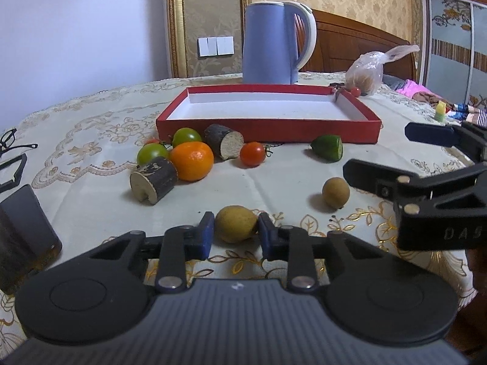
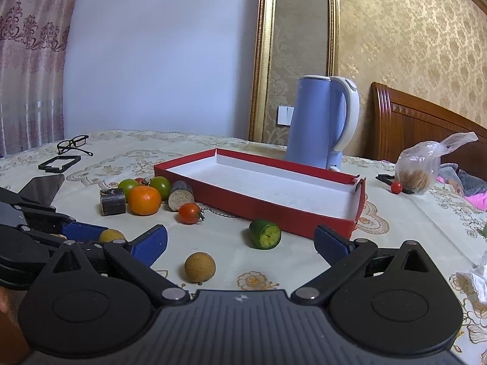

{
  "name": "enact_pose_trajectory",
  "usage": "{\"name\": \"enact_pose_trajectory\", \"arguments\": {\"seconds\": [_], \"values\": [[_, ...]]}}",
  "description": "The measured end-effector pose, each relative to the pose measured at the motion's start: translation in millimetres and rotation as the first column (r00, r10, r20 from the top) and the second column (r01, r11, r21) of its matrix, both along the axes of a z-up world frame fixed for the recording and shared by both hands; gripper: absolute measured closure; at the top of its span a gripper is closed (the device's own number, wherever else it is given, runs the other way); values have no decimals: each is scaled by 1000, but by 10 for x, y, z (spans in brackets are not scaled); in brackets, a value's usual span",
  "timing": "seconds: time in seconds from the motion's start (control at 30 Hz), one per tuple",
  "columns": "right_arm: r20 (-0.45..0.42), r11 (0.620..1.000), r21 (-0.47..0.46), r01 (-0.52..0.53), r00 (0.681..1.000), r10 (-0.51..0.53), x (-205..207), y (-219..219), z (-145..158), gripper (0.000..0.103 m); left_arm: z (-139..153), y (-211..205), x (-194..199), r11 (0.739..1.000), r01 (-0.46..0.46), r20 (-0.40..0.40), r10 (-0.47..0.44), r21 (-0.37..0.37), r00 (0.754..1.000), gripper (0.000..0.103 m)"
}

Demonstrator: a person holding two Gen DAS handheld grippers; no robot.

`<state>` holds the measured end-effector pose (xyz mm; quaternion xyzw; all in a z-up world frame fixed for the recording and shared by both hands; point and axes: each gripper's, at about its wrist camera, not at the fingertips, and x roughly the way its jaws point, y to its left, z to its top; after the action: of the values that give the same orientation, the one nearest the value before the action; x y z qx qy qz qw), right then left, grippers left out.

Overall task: Organize fruits
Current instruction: 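Carry the brown fruit into the red tray with the left gripper while the right gripper grasps another brown fruit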

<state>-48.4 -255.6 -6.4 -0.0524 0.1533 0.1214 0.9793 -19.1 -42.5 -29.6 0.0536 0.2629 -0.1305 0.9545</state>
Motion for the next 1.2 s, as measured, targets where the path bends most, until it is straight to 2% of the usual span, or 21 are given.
{"name": "enact_pose_trajectory", "arguments": {"seconds": [0.13, 0.43, 0.83, 0.93, 1.1, 1.2], "values": [[-5, 1000, -4, -5, 1000, 5, 1, 10, -6, 0, 27, 57, -1, 1000, -21, 4, 21, -16, 1000, 75], [-36, 1000, 10, -23, 999, 24, 27, 54, -62, 0, 87, 163, -20, 996, -91, 50, 91, 2, 995, 75], [-86, 998, 16, -59, 994, 60, 58, 171, -150, 1, 73, 229, 10, 991, -134, 50, 133, 16, 990, 75], [-95, 998, 4, -69, 993, 69, 79, 210, -160, 11, 65, 234, 13, 991, -136, 49, 135, 19, 990, 75], [-151, 996, 10, -86, 985, 87, 158, 224, -219, 44, 62, 243, 19, 990, -139, 55, 137, 21, 989, 75], [-168, 995, 16, -98, 981, 99, 177, 230, -248, 53, 62, 244, 20, 990, -138, 55, 137, 21, 989, 75]]}}
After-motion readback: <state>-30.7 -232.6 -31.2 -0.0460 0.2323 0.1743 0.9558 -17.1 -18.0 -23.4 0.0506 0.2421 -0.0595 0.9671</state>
